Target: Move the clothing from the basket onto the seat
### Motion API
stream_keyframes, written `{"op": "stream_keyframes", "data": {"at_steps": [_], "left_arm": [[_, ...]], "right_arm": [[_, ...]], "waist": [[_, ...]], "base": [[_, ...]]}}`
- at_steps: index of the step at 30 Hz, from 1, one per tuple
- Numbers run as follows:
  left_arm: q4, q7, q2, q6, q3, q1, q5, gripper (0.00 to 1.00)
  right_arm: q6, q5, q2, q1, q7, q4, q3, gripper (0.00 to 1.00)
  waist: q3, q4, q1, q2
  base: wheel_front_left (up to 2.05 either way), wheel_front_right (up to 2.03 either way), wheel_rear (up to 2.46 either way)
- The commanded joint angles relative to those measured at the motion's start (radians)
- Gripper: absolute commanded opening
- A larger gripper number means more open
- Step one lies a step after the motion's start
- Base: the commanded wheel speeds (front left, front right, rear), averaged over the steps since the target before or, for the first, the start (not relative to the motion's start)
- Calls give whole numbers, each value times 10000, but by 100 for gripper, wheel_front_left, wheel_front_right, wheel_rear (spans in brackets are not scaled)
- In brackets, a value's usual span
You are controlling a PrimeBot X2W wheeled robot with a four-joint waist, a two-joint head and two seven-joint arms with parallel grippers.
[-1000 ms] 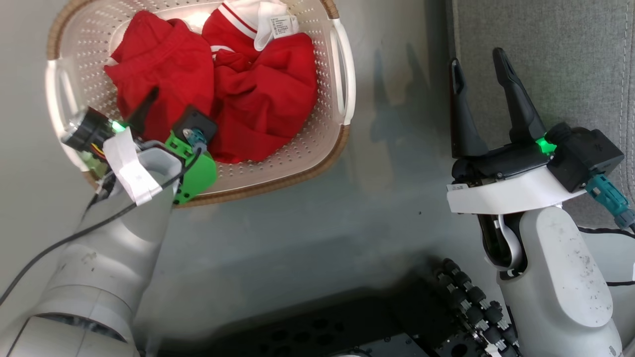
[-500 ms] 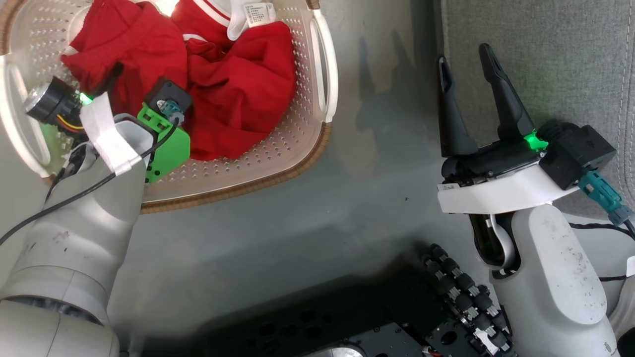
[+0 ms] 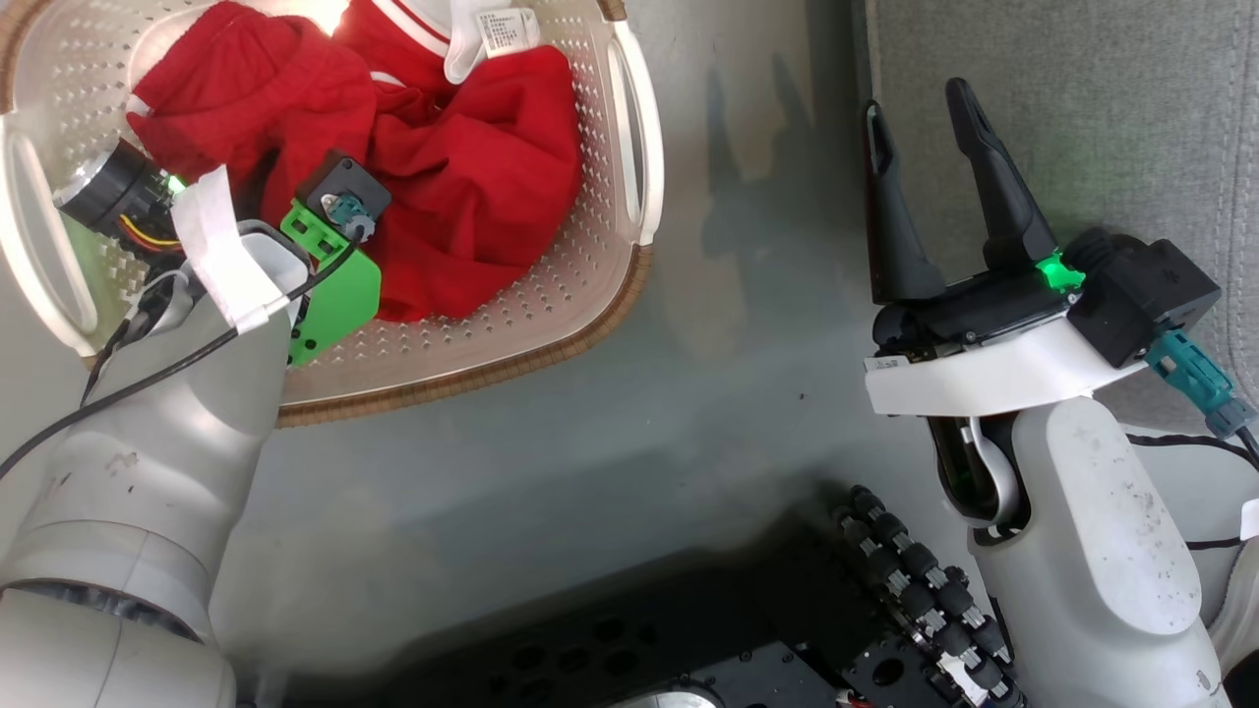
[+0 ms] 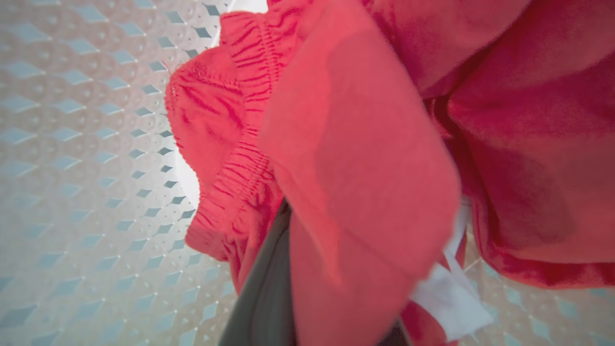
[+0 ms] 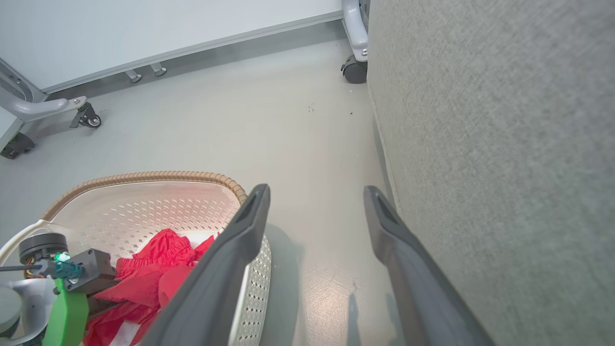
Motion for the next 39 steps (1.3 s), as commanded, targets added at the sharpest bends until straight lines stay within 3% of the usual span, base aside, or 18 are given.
{"op": "stream_keyframes", "data": {"at_steps": [1, 15, 19, 27, 39], "left_arm": [[-2, -91, 13, 1, 20, 128, -187, 0], [-61, -1940, -681, 386, 822, 1646, -1569, 0], [-431, -2145, -815, 258, 1063, 2261, -2071, 0], [-3436, -2131, -501, 388, 1800, 4015, -2993, 0], [-7123, -2134, -387, 260, 3250, 6536, -3903, 0]], "right_arm": [[1, 64, -13, -123, -32, 27, -40, 100], [1, -236, -47, 490, -32, 626, -154, 100], [1, -179, -186, 867, -32, 873, -124, 100], [1, -58, -341, 1822, -32, 1295, -135, 100], [1, 84, -395, 3013, -32, 1635, -105, 100]], "waist": [[-212, 57, 0, -1], [-3075, 684, 0, -1], [-4188, 916, 0, -1], [-6314, 1348, 0, -1], [-8625, 1770, 0, -1]], "base": [[0, 0, 0], [0, 0, 0], [0, 0, 0], [0, 0, 0], [0, 0, 0]]}}
